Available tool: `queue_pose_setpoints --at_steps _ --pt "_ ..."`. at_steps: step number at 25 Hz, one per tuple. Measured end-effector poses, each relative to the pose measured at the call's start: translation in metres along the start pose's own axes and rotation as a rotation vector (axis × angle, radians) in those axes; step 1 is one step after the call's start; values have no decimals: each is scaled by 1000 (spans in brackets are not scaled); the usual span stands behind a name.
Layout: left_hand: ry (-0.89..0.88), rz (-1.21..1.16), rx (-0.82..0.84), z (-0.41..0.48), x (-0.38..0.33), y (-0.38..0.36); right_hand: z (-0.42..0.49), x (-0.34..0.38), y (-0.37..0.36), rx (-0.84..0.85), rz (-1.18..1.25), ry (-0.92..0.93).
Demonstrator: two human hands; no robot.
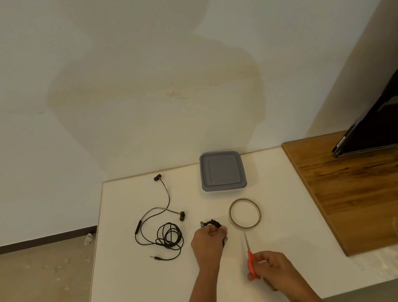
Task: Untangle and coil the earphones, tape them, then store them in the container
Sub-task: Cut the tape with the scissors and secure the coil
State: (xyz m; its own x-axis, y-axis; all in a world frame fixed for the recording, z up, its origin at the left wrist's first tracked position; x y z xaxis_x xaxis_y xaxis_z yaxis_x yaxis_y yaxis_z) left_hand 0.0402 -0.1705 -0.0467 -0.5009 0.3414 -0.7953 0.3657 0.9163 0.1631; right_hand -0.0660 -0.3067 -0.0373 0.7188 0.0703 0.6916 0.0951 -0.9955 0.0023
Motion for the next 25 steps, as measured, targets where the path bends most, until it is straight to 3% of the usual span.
queue_pose_setpoints --at_steps 4,13,23,25 --pt "-1 -28 33 -1 -1 5 8 8 -8 143 280 -75" --pt "10 -23 33 -1 -1 6 39 42 1 242 281 -88" --pt "13 -54 -32 -7 -7 11 30 42 8 55 -43 -63" --pt "13 -103 -19 -13 -9 15 34 43 2 -91 -289 -30"
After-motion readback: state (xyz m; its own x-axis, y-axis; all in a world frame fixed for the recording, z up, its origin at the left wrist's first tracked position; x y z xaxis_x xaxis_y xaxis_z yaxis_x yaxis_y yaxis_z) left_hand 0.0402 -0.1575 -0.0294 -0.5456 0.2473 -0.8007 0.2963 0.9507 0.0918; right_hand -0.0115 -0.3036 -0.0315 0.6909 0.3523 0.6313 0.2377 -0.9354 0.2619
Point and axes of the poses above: each hand's wrist, its own z-axis towards the middle knuckle, its own y-axis out of the back of the hand, x = y × z, the point moved 3 cm from there along z, towards the middle knuckle, and after that the axes turned 15 degrees about x, right-handed, at the moved point
